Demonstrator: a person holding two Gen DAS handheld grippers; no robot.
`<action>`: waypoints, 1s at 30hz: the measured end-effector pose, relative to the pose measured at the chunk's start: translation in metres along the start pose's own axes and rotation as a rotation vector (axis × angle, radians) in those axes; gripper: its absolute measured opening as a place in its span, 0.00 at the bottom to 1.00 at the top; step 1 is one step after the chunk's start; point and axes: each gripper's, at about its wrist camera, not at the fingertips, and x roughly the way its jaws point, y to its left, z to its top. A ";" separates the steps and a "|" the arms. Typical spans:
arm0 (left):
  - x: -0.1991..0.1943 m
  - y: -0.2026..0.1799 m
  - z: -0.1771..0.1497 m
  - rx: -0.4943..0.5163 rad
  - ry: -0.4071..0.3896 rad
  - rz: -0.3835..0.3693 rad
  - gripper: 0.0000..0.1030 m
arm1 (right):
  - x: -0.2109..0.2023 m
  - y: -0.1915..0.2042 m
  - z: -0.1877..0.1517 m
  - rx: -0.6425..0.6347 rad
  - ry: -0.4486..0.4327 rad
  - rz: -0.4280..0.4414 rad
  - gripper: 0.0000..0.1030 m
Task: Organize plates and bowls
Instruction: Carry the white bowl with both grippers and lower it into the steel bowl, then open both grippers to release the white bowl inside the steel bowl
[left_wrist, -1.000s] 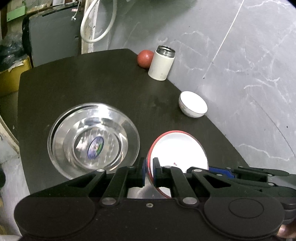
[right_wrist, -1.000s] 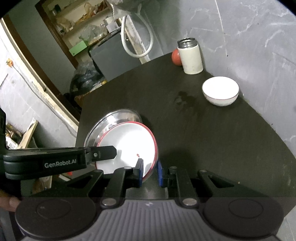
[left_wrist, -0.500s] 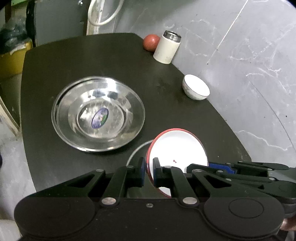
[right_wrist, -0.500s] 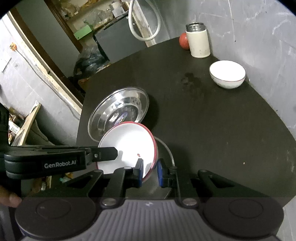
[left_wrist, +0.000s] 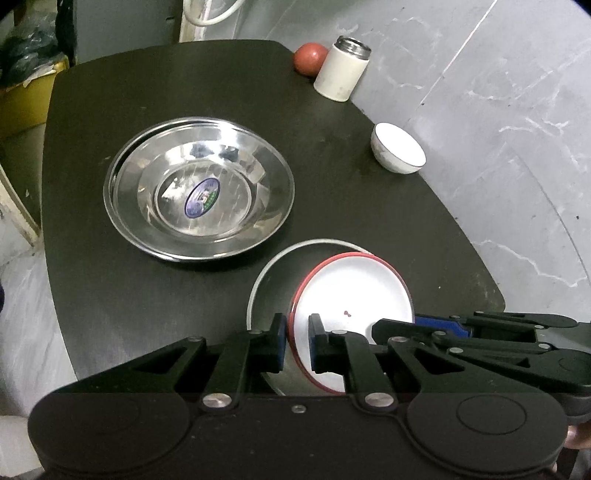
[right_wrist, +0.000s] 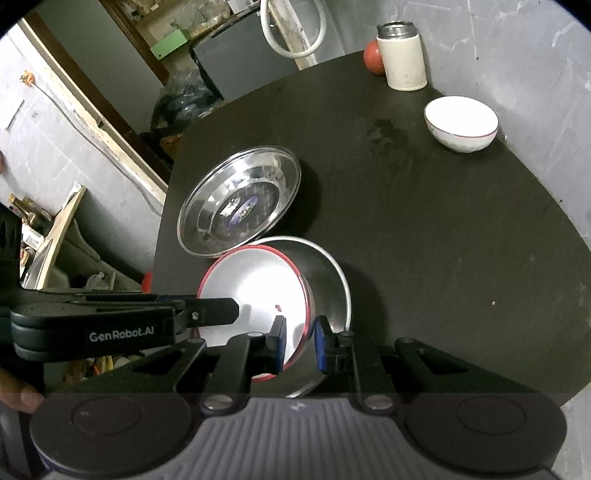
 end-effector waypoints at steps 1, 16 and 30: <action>0.001 0.000 0.000 -0.002 0.005 0.001 0.11 | 0.000 -0.001 0.000 0.002 0.005 0.001 0.18; 0.009 0.002 -0.002 -0.031 0.048 0.012 0.17 | 0.007 -0.005 0.003 0.005 0.045 0.022 0.20; 0.009 0.002 0.000 -0.031 0.044 0.011 0.19 | 0.011 -0.003 0.006 -0.002 0.059 0.025 0.24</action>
